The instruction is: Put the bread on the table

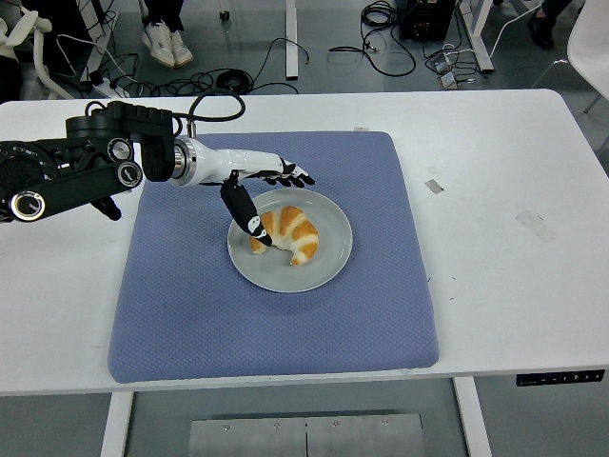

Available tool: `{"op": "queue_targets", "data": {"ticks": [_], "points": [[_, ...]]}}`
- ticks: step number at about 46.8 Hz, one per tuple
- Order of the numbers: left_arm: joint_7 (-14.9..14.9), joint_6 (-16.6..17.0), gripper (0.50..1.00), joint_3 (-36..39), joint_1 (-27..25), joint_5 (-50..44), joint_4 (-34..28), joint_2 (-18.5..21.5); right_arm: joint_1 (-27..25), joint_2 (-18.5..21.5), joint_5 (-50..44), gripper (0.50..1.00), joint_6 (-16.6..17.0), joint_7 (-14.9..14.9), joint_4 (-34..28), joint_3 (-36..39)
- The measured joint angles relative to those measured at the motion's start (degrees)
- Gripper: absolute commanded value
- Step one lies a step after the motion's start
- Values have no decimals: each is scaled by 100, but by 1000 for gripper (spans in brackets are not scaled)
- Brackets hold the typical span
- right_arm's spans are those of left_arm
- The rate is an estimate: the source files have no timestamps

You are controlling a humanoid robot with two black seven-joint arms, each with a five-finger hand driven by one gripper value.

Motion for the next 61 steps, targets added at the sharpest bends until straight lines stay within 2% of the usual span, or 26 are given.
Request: {"op": "queue_targets", "data": {"ticks": [36, 46, 47, 50, 53, 56, 59, 61], "points": [[-79, 87, 972, 2, 276, 32, 242, -331, 1, 0, -1, 1000, 0, 0, 0, 1], [-79, 214, 965, 4, 366, 32, 269, -374, -2, 0, 0, 1000, 0, 0, 0, 0], [-79, 219, 954, 5, 381, 32, 271, -375, -2, 0, 0, 1000, 0, 0, 0, 0], [-81, 228, 877, 10, 416, 33, 279, -377, 2, 0, 0, 1000, 0, 0, 0, 0], [-93, 293, 821, 10, 426, 59, 292, -379, 1, 0, -1, 1000, 0, 0, 0, 0], [-97, 354, 733, 10, 426, 173, 309, -397, 1, 0, -1, 1000, 0, 0, 0, 0], [-97, 383, 678, 10, 433, 307, 340, -416, 2, 0, -1, 1000, 0, 0, 0, -1], [-97, 387, 607, 10, 436, 349, 370, -420, 0, 0, -1, 1000, 0, 0, 0, 0]]}}
